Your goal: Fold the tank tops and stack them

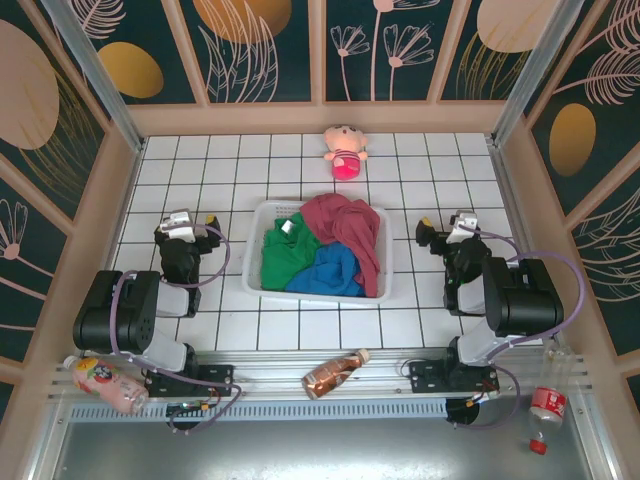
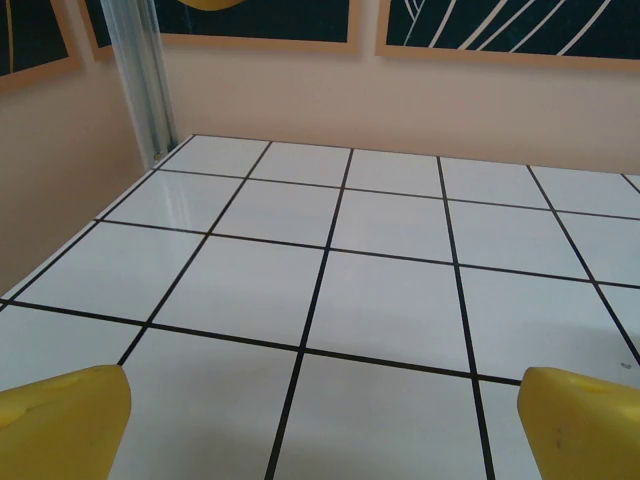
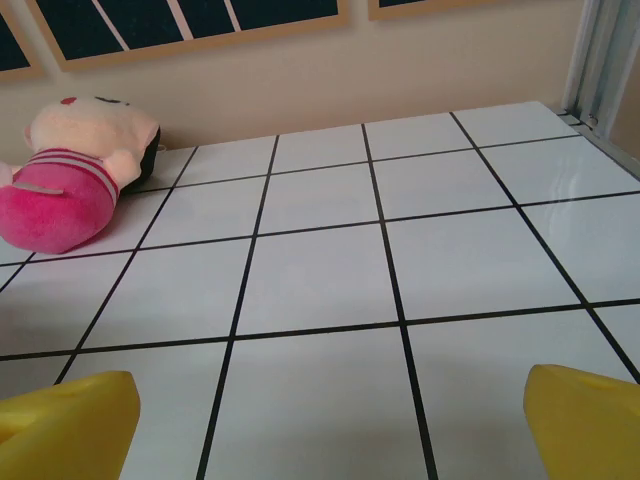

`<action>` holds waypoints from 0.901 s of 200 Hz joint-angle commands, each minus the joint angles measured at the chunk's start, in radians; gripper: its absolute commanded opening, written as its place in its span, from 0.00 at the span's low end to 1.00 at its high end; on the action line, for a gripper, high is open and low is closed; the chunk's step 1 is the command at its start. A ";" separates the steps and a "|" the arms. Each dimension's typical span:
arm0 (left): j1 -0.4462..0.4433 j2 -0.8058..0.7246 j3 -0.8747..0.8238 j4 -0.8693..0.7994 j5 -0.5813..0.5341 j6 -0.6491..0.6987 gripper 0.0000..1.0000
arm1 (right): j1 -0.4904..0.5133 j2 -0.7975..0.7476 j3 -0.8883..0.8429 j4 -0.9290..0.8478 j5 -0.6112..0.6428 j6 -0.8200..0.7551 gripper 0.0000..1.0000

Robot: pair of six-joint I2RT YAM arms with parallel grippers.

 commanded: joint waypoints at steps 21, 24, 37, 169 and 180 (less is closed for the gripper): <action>0.005 -0.009 0.012 0.041 0.006 0.009 0.99 | -0.002 -0.012 0.009 0.050 -0.005 -0.010 0.99; 0.005 -0.009 0.011 0.041 0.006 0.009 0.99 | -0.001 -0.012 0.009 0.051 -0.005 -0.009 0.99; 0.005 -0.010 0.011 0.042 0.006 0.009 0.99 | -0.001 -0.012 0.009 0.051 -0.005 -0.009 0.99; 0.005 -0.011 0.012 0.040 0.011 0.010 0.99 | -0.008 -0.012 0.023 0.024 0.034 0.013 0.99; 0.005 -0.022 0.018 0.020 0.012 0.014 0.99 | -0.008 -0.015 0.010 0.047 0.042 0.019 0.99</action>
